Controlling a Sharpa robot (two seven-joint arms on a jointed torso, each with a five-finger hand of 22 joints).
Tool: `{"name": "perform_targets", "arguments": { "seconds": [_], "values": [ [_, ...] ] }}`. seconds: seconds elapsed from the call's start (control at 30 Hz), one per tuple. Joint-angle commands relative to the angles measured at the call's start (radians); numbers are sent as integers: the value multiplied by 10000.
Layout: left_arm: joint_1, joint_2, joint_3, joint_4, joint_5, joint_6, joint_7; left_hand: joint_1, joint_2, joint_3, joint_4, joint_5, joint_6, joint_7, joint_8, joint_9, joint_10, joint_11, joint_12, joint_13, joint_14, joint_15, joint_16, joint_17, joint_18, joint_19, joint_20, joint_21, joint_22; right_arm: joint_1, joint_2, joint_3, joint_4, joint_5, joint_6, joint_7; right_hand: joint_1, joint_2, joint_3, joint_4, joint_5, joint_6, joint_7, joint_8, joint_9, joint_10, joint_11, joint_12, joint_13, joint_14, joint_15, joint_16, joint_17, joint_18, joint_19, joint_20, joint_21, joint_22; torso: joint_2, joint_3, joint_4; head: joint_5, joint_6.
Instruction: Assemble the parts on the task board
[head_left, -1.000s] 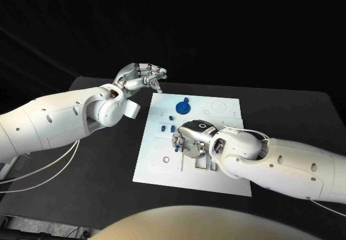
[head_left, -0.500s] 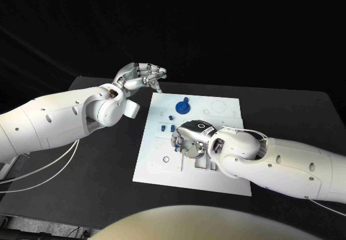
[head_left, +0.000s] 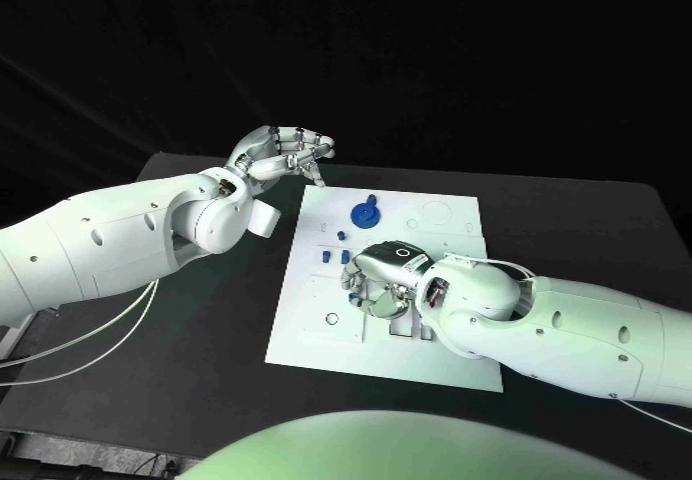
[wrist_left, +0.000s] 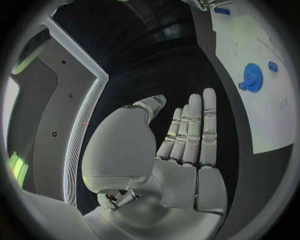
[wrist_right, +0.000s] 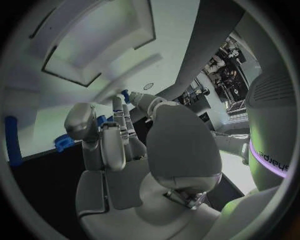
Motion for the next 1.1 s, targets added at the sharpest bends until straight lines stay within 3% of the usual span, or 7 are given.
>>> {"name": "perform_targets", "arguments": {
  "seconds": [0.03,0.53,0.83,0.97,1.1],
  "values": [
    [2,1,6,26,1,221,54,13,62,-10,36,50,-34,457,13,-17,-82,-8,6,-15,-20,59,-8,14,131,73,-5,-32,-9,-36,-26,-28,14,38,97,-163,17,-67,-54,-21,-39,-1,16,-25,-8,-33,-16,58,34,319,76,37,-5,-53,41,61,-4,5,2,2,2,-3,1],
    [1,-16,6,22,4,223,52,27,81,-6,38,49,-50,460,17,-19,-105,-4,10,-15,-21,60,-5,19,132,82,-4,-38,-15,-42,-368,-31,374,-29,-443,-210,5,-168,-170,-55,-46,46,30,-57,-17,-56,-12,125,27,319,78,51,-1,-50,60,71,-11,3,-4,6,-3,-6,1],
    [1,-32,6,2,4,221,63,27,81,-6,38,49,-50,460,17,-19,-105,-4,10,-15,-21,60,-5,19,132,82,-4,-38,-15,72,-1123,55,1007,347,-1772,111,-18,-287,-396,-61,-39,108,5,-134,-46,-184,-20,226,3,338,81,119,95,-63,123,81,55,35,-27,-6,-26,-87,27],
    [0,-42,6,1,5,221,66,35,86,-8,39,47,-58,462,21,-20,-117,-3,15,-15,-23,62,-4,22,133,87,-3,-42,-18,347,-1632,132,1156,1937,-2054,575,11,-304,-424,-81,-35,146,0,-136,-47,-172,-29,268,5,325,73,95,33,-59,123,77,35,27,-26,-6,-18,-105,54],
    [0,-58,6,-15,5,220,73,35,86,-8,39,47,-58,462,21,-20,-117,-3,15,-15,-23,62,-4,22,133,87,-3,-42,-18,815,-2326,180,1356,3832,-1602,1345,141,-241,-411,-154,-19,102,40,-220,-80,-289,6,297,-23,339,92,142,111,-66,134,82,42,36,-33,2,-23,-161,95]
  ]
}}
